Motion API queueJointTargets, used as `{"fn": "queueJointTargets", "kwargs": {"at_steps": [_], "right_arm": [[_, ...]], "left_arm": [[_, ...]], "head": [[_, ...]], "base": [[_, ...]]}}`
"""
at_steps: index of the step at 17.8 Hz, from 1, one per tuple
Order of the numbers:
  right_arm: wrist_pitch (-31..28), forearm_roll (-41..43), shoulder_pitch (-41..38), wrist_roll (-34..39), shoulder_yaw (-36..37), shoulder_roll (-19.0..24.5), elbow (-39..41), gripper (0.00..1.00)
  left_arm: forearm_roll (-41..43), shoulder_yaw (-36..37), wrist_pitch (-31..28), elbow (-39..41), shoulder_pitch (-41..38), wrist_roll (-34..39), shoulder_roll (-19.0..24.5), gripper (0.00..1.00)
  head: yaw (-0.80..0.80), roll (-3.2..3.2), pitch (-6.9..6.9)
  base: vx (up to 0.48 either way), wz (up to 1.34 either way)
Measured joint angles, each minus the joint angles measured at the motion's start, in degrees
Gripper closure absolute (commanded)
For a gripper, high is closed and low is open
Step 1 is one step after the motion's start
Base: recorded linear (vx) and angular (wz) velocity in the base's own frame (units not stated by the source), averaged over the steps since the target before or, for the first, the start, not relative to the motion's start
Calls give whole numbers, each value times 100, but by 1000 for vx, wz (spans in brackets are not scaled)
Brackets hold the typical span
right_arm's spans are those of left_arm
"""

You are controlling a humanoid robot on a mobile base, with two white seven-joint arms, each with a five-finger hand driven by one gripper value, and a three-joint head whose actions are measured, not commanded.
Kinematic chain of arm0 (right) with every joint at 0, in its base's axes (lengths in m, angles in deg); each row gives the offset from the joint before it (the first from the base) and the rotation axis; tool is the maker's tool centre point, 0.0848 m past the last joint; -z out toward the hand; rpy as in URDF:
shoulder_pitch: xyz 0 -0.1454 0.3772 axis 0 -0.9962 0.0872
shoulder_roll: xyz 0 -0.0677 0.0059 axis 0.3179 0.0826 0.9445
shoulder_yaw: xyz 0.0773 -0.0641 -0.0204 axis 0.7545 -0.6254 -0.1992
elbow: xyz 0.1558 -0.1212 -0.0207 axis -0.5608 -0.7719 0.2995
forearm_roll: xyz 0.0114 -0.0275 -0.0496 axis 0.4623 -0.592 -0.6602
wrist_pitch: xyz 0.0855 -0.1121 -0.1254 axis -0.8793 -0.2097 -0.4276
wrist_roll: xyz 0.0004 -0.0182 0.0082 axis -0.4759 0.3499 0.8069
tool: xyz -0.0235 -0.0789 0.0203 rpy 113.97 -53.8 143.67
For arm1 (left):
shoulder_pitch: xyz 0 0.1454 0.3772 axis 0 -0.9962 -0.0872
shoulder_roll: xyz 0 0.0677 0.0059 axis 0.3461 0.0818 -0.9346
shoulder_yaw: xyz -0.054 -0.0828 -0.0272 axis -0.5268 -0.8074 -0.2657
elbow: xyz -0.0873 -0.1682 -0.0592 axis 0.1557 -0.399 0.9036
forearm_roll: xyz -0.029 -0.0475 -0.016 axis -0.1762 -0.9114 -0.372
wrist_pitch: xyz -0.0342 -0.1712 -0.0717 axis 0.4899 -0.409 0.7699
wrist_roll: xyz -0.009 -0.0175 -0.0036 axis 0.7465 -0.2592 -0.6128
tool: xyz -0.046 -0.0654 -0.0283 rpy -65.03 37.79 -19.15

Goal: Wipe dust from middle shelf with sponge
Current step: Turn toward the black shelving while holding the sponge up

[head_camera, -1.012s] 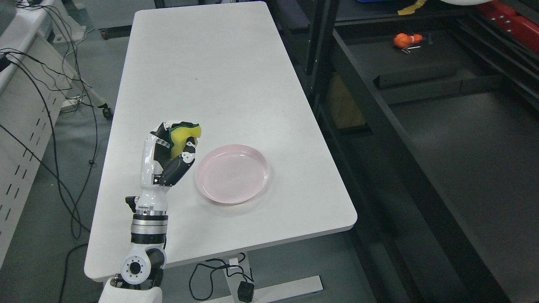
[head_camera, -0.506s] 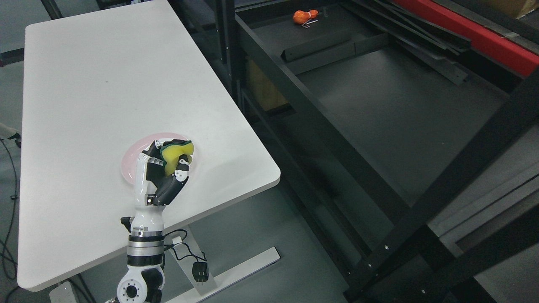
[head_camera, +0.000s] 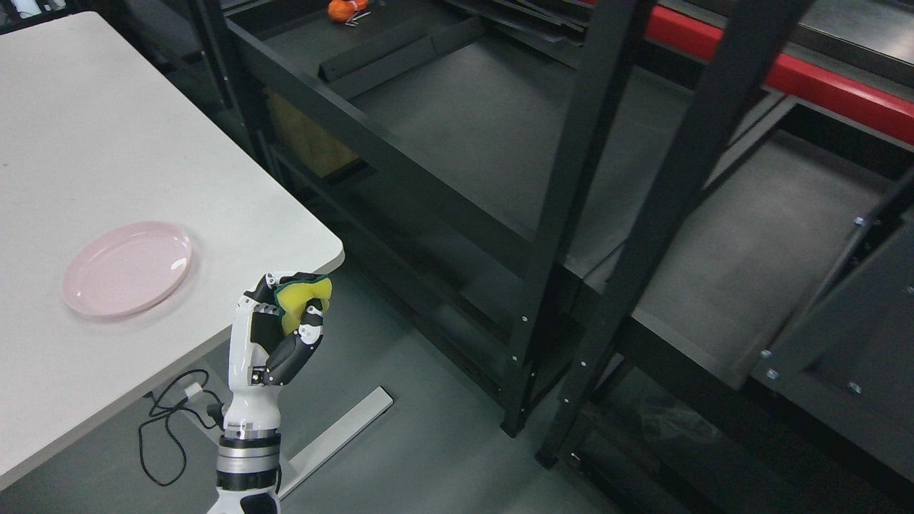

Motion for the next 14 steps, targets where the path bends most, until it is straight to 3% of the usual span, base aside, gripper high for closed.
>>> {"fn": "queueJointTargets", "kwargs": {"at_steps": [14], "right_arm": [[0, 0, 1, 0, 0, 0, 0, 0]], "left_arm": [[-6, 108, 14, 78, -118, -15, -9, 99]], "head": [[0, 0, -1]], "base": [[-168, -663]]}}
